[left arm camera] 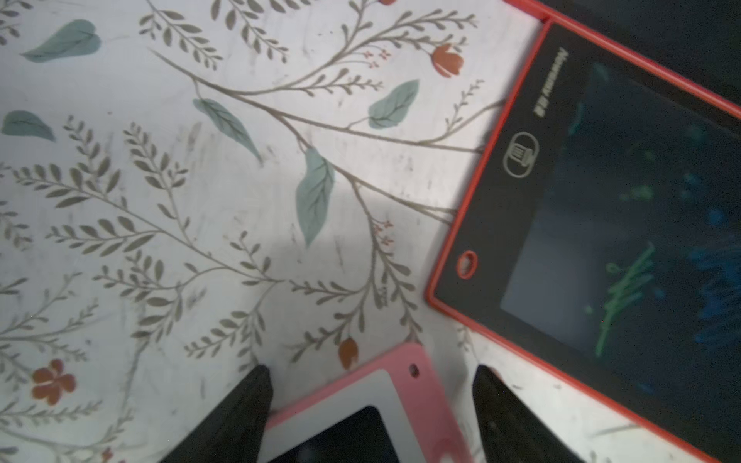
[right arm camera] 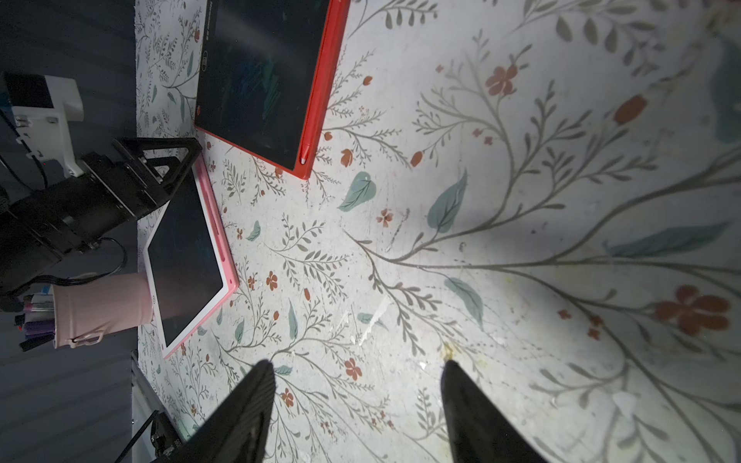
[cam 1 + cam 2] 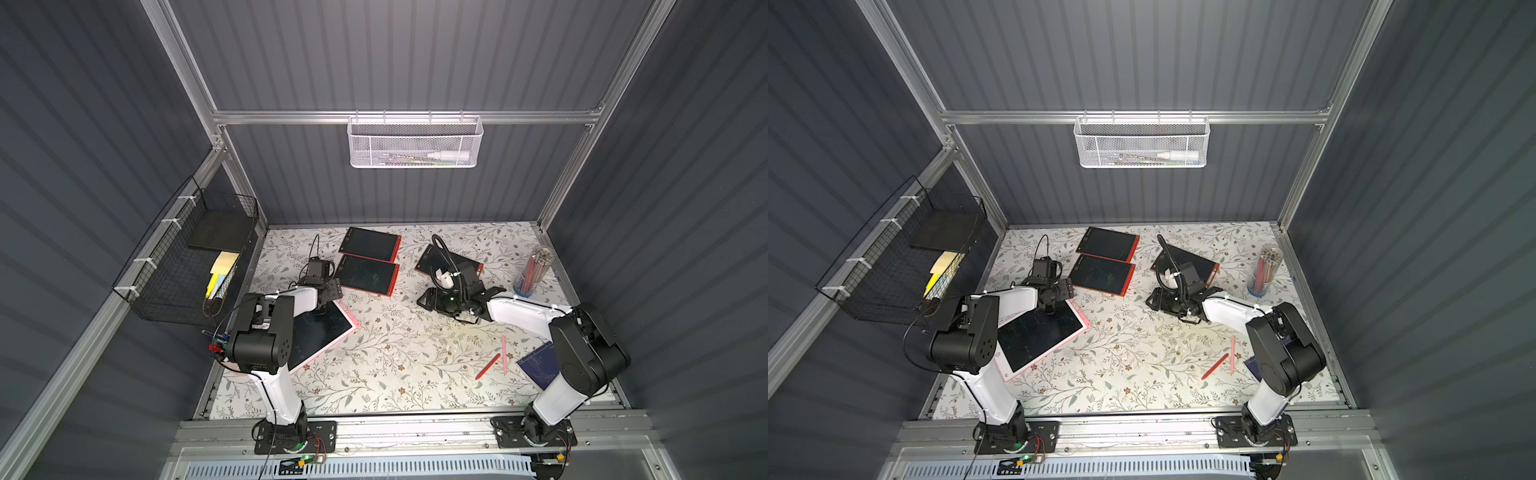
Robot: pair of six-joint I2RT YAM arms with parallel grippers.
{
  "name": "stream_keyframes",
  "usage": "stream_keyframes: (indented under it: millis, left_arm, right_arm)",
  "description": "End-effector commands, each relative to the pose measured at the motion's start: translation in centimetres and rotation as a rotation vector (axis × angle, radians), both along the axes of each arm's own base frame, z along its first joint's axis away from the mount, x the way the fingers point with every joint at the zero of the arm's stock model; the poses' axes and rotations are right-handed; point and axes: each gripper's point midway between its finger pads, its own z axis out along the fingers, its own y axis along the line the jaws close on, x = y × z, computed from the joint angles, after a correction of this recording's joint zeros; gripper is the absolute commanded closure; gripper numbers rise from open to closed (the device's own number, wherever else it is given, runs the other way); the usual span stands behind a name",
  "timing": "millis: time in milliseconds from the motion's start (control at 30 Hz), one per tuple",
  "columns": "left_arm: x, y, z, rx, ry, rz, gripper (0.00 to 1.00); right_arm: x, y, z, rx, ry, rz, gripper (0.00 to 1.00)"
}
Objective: Place the stylus back onto the writing tablet
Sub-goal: Move the writing tablet to the center of the board.
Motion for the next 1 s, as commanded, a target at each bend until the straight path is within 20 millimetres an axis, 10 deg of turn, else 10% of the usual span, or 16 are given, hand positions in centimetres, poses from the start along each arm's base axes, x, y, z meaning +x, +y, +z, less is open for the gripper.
stream_keyframes:
  millis: [0, 467, 767, 967]
  left_arm:
    - [-2.4, -1.5, -1.3, -0.063, 0.081, -0.03, 0.2]
    - [-6.1, -11.3, 0.0, -0.211, 0.084, -0.225, 0.19]
    - [-2.5, -11.6, 9.9, -0.225, -0.11, -0.179, 0.16]
    - [-3.7, -11.0, 11.1, -0.221, -0.095, -0.166, 0.09]
  right_arm:
    - [-0.3, -0.3, -0.1, -0.009, 0.003, -0.008, 0.34]
    - [-0.6, -0.4, 0.0, -0.012, 0.002, -0.005, 0.34]
    - [-2.8, 2.2, 0.8, 0.003, -0.031, 0.123, 0.36]
    - [-3.6, 2.7, 0.7, -0.041, -0.038, 0.125, 0.36]
